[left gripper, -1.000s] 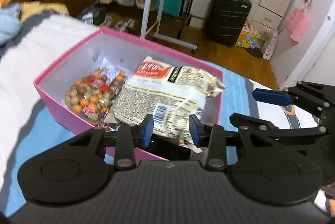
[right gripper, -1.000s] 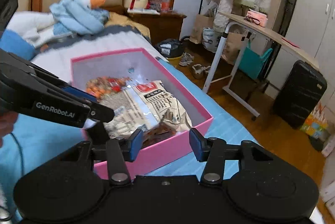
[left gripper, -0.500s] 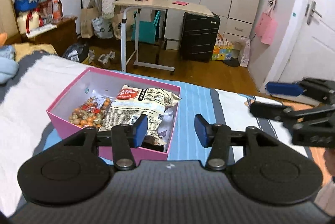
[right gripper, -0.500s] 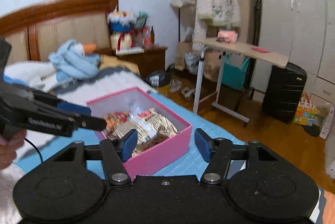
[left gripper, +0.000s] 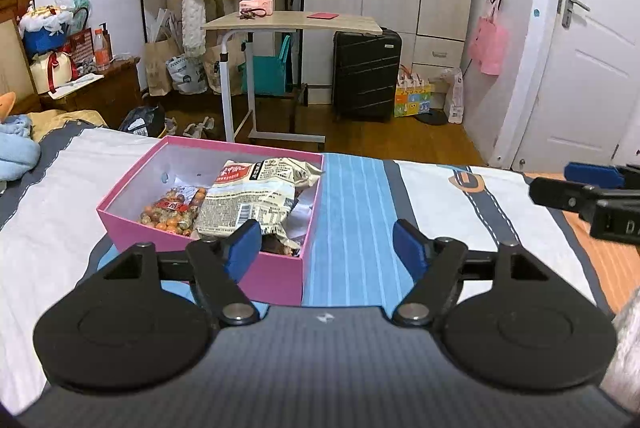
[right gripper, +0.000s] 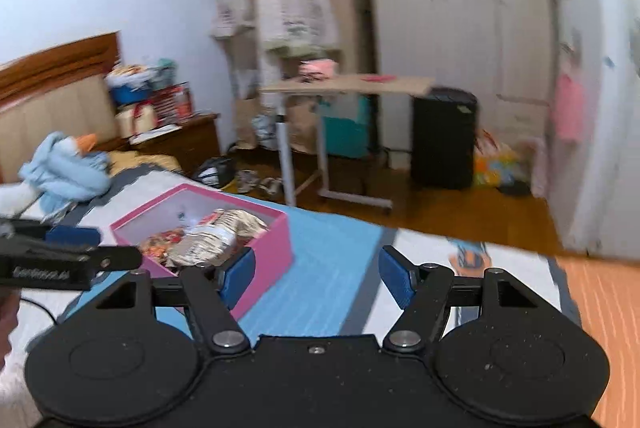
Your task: Organize snacks
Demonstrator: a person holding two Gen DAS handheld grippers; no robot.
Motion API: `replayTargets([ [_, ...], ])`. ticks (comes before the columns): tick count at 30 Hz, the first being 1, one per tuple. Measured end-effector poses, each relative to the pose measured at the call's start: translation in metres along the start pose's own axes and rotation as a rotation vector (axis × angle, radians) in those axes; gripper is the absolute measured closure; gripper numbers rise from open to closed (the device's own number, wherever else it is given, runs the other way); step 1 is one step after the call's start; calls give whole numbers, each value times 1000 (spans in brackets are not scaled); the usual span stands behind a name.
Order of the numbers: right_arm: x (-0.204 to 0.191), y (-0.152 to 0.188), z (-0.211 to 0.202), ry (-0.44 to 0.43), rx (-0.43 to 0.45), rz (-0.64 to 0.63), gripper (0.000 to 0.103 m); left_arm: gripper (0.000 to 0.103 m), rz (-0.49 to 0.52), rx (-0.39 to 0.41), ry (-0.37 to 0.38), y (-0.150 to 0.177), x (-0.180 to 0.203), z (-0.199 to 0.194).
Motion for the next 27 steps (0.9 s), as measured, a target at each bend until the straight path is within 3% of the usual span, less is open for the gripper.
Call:
replayTargets([
  [4,-4,14,-7,44,-18,13,18,27,-25,13,-7,9,0,-6],
  [8,-13,24,-12,103,20,-3,13,27,-52,41,15,15,-5,-12],
  [12,-19,29,-10,108,-5,4,9,24,-33,34,15,23,-3,-11],
  [16,-24,36,-9,172,-25,27,0,13,-9,20,-6,27,-3,-6],
  [19,-25,40,-5,274,-55,90,0,3,8,20,-18,29,-3,-3],
  [27,-27,52,-5,363,-108,170,0,0,73,-21,-71,33,5,3],
])
Point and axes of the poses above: each gripper's, at about its wrist camera, not at the fingertips, and z roughly the way its jaws point, x to its right, y to its underside, the point moved 1 cm from there along z, roughly the way its jaws point, and after that the axes turned 8 degrees about -y, right-handed, at the moved point
